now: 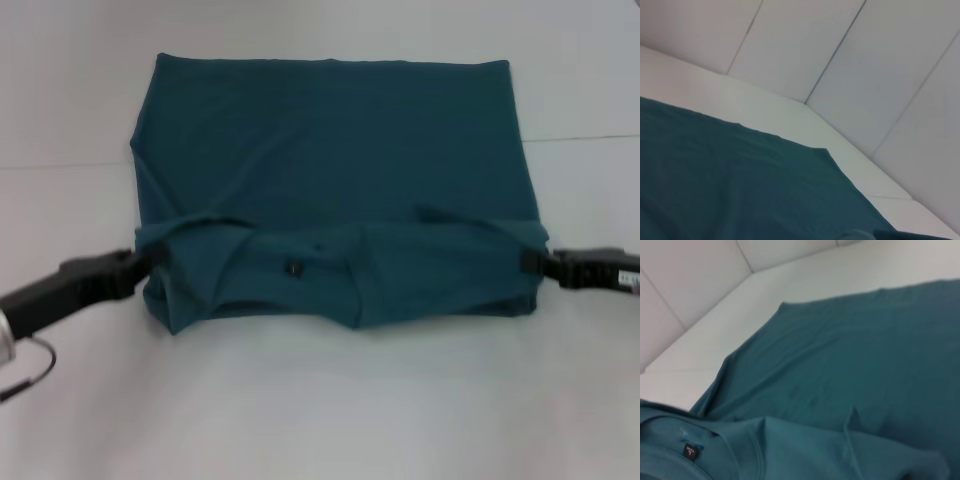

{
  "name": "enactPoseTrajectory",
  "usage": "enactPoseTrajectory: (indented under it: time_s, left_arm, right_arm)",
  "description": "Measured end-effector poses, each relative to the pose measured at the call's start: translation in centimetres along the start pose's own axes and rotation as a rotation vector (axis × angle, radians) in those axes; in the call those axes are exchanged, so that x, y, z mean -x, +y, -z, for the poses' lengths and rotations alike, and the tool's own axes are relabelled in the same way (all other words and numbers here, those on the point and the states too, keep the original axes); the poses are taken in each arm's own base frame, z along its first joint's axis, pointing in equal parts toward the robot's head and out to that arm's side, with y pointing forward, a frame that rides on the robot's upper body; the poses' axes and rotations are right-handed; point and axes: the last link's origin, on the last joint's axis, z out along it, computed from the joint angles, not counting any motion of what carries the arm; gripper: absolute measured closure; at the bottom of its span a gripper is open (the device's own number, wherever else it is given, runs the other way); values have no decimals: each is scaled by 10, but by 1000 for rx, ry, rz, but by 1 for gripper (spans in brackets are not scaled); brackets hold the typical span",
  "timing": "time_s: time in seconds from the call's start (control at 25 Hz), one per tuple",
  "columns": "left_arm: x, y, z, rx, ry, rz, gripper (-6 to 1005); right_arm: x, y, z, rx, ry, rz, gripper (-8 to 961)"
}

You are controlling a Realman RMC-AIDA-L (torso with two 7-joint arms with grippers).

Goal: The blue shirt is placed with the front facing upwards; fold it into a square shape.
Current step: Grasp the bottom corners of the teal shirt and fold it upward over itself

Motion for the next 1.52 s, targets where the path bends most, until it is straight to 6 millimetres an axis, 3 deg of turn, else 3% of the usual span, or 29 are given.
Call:
enactPoseTrajectory:
  time_s: [0.4,0.88,1.52]
  left_arm:
    - [33,5,34,48,-8,-28,961]
    - [29,19,51,193,-41,-68,961]
    - [35,15,75,243,-180,-91,961]
  right_arm:
    - [-27,5,16,74,92,72,900]
    - [-33,22,28,220,217,217,900]
    - [-29,19,44,244,240,245,899]
